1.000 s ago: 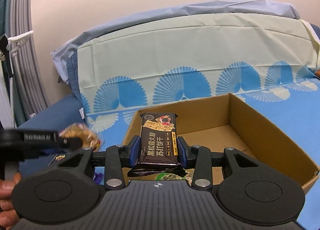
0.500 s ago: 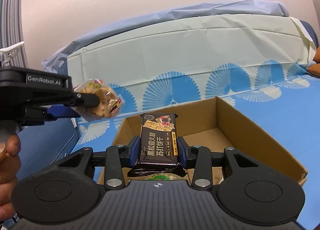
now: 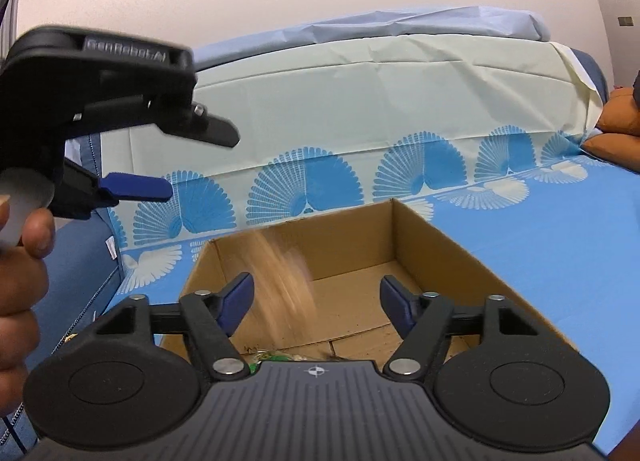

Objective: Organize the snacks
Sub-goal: 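Open both grippers over the box to drop the cracker bag and biscuit pack, then move the right gripper to the red pack and grasp it while the left moves to the yellow wafer stick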

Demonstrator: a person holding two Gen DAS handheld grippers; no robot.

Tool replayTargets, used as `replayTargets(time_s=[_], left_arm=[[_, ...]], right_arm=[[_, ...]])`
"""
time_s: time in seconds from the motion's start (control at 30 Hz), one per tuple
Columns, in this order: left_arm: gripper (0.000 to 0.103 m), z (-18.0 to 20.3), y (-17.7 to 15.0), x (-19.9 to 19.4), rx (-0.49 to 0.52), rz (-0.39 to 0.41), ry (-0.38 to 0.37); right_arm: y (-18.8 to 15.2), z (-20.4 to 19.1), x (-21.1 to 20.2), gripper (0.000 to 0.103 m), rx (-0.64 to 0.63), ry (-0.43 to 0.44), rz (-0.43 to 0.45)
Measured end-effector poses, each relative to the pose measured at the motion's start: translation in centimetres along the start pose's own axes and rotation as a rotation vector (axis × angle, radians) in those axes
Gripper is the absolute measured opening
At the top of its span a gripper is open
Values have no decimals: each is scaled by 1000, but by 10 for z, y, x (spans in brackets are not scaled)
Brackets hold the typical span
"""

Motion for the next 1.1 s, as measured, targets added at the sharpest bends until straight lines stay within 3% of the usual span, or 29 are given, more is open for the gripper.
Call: replayTargets(time_s=[0.13,0.2,0.37,0.47,0.57,0.6,0.67,0.77,0.9,1.1], left_arm=[[71,-3,-14,-12,42,31,16],[62,-12,-27,-18,37,19,26],[28,-44,-69,-38,-56,-47,47],[28,-66,-95,-56,-132,-53,42],[28,-84,-122,-70,-129,-63,84],[28,-91,-132,-74,-133,-76,95],[25,-105,-151,-79,-146,-107,117],[25,-125,-166,-84,-168,-127,146],[25,-141,-149,-83,-197,-99,138],[25,-165,-123,-71,-17,-18,166]], right_arm=[[-3,5,2,74,1,-17,-10],[-5,8,3,74,1,-31,-18],[-11,8,6,74,-22,-56,-34],[-14,3,5,74,-56,-66,-34],[-18,-4,3,72,-103,-67,-30],[-20,-7,1,68,-117,-59,-29],[-24,-14,-1,50,-144,-34,-36],[-28,-22,-6,38,-168,-13,-37],[-31,-33,-15,37,-197,-6,-24],[-42,-49,-23,28,-250,21,-24]])
Point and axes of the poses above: each gripper's, at about its wrist camera, not at the fingertips, and x roughly the way its jaws point, z to its right, y to its top, the point moved 8 cm from there along x, roughly the way its jaws point, and after that the axes turned 1 degree about y, right-handed, at the moved point
